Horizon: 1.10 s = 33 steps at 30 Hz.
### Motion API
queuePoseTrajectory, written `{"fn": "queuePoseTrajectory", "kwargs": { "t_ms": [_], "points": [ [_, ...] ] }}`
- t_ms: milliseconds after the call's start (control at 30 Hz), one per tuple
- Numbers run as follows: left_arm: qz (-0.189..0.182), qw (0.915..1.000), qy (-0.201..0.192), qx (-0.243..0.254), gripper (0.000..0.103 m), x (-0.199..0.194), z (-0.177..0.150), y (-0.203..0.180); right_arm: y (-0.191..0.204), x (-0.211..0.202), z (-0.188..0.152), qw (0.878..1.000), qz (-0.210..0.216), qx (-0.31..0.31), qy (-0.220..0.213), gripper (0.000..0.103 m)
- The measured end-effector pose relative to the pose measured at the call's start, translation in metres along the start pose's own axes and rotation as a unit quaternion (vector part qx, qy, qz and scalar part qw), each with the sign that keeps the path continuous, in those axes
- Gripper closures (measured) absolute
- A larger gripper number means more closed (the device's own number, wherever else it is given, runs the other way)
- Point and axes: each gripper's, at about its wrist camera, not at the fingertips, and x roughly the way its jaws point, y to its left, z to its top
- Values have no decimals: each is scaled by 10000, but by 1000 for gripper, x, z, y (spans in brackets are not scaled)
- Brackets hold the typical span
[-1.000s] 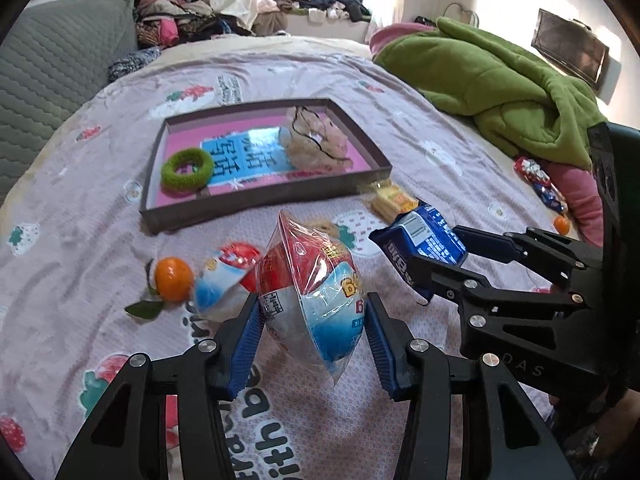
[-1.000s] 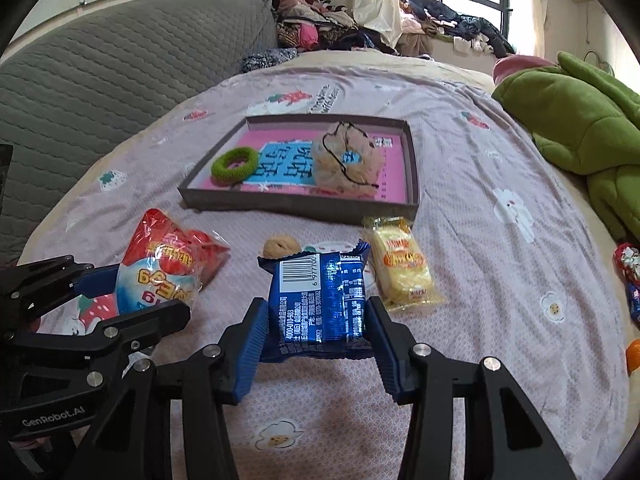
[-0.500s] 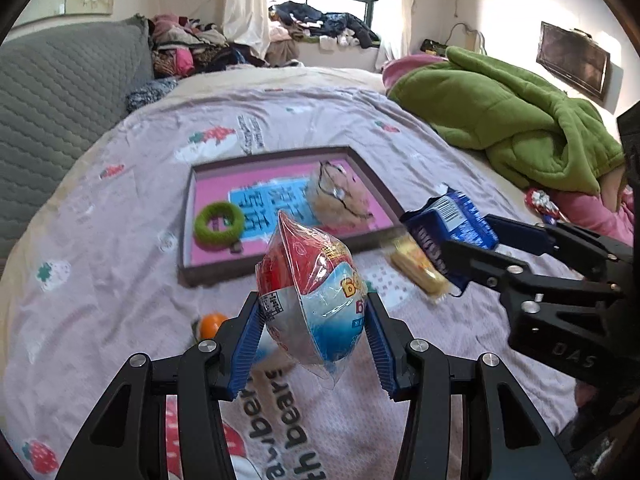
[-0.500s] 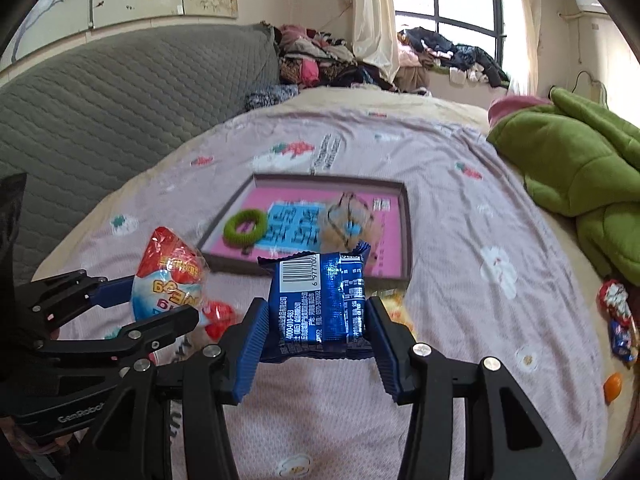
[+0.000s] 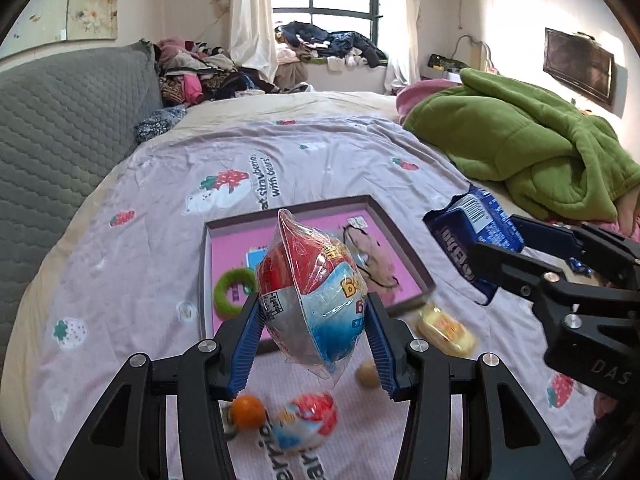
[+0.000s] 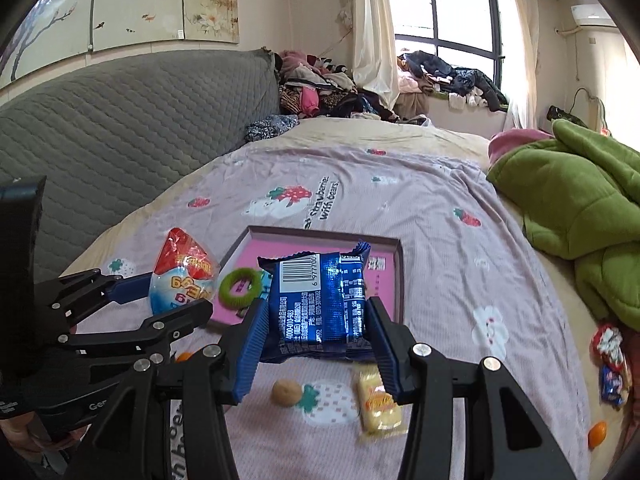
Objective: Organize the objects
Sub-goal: 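Lift the chocolate egg and blue packet and carry both toward the tray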
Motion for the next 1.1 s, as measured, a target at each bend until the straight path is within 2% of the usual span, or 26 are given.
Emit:
{"fn": "queuePoseTrajectory", "kwargs": {
  "t_ms": [567,867,1100],
  "points": [
    [92,9998,-64,-144,52,62,42,28,-20,51,41,9998,-160,-30,-133,53],
    [162,9992,-42,-374,52,100,47,53,-32,82,49,9994,-161,22,-309,53],
    [216,9992,31,-342,52,126,45,58,-34,103,46,9994,-155,8,-325,53]
  ]
}}
